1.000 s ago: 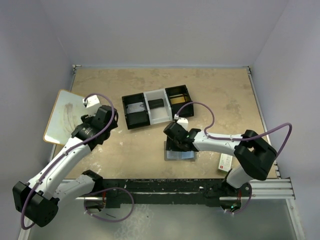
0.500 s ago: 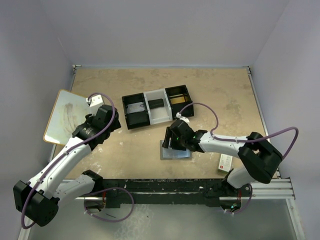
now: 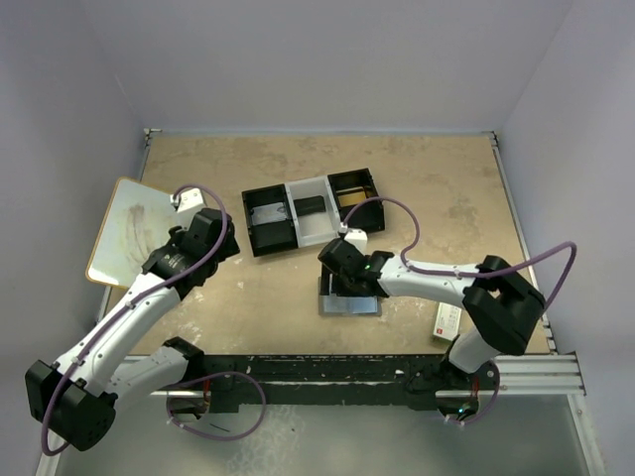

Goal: Take the credit cards out of the card holder
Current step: Place the credit card in the storage box, then remove the credit card from the card holder.

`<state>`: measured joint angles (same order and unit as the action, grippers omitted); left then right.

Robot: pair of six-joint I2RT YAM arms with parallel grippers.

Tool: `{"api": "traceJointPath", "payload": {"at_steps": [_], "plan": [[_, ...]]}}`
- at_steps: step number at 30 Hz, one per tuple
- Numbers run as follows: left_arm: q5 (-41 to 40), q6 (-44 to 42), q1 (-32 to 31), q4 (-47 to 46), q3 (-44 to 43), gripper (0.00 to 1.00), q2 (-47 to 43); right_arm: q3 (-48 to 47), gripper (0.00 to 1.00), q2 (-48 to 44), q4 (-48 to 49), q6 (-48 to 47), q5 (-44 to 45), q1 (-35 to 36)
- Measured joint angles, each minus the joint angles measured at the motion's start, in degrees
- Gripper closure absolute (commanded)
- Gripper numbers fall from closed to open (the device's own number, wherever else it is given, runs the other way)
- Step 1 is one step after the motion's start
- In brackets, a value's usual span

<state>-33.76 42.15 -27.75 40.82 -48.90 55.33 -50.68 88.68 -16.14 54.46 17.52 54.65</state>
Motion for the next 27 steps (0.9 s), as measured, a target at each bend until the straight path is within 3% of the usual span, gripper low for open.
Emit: {"api": "traceJointPath", "payload": {"at_steps": [10, 27], "plan": [[0.0, 0.0, 0.0, 0.0, 0.0, 0.34, 0.6, -0.2, 0.26, 3.8, 2.6, -0.6, -1.7, 0.4], [0.0, 0.0, 0.0, 0.0, 0.0, 0.35, 1.2, -9.7, 0.26, 11.3, -6.8, -0.9, 4.0, 3.7]]}}
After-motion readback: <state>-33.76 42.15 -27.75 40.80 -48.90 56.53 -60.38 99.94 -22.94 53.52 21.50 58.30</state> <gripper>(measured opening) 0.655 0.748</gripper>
